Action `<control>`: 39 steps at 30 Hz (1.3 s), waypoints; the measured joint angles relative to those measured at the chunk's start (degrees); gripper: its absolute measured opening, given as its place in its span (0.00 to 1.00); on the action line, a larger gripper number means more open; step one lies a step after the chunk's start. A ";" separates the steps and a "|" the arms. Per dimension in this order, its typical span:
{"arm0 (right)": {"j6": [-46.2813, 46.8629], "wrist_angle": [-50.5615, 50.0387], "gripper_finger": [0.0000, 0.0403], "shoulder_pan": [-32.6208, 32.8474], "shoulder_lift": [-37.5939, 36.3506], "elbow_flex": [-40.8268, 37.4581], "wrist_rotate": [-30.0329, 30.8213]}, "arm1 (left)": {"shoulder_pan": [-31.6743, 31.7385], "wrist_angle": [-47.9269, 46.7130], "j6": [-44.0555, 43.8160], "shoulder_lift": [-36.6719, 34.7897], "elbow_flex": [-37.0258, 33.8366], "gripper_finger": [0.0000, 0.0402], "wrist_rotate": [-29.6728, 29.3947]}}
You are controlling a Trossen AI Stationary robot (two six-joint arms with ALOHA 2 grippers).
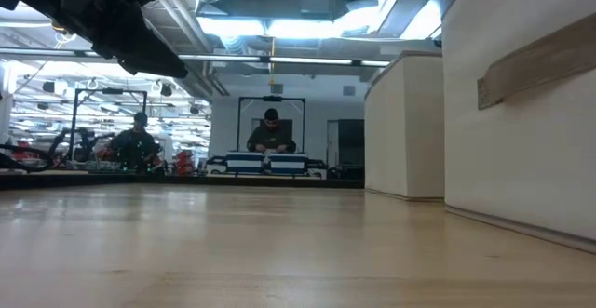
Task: Sort clothes
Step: Put the black underwear into the bottom bin
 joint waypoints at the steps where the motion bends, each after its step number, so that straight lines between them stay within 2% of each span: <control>1: -0.86 0.76 0.04 -0.51 0.88 0.00 -0.25 | 0.00 -0.13 -0.07 0.01 0.00 0.33 0.00; 5: -6.38 6.23 0.04 -2.57 3.45 -1.56 -6.91 | 0.00 -0.15 -0.17 0.01 0.00 0.33 0.00; 10: -9.96 22.15 0.04 -3.76 3.60 -11.41 -14.57 | 0.00 -0.12 -0.09 0.00 0.00 0.33 0.02; 14: -10.24 29.68 0.04 -3.98 3.44 -17.49 -15.33 | 0.00 -0.13 -0.09 0.01 0.00 0.33 0.02; 21: -10.17 29.91 0.07 -4.04 2.96 -17.28 -13.44 | 0.00 -0.26 -0.09 0.01 0.00 0.33 0.02; 24: -9.71 29.53 0.16 -4.41 2.36 -16.46 -13.48 | 0.00 -0.31 -0.07 0.01 0.00 0.33 0.02; 28: -9.59 27.24 0.34 -4.33 2.34 -13.58 -13.77 | 0.00 -0.35 -0.07 0.00 0.00 0.33 0.02; 32: -10.17 20.44 0.50 -4.78 2.37 -8.30 -18.09 | 0.00 -0.35 0.00 0.00 0.00 0.33 0.02; 36: -14.86 12.43 0.59 -5.36 2.34 -1.14 -22.87 | 0.00 -0.33 0.42 -0.01 0.00 0.33 0.02; 39: -19.51 7.36 0.63 -5.89 2.34 4.62 -21.93 | 0.00 -0.33 0.47 -0.01 0.00 0.33 0.02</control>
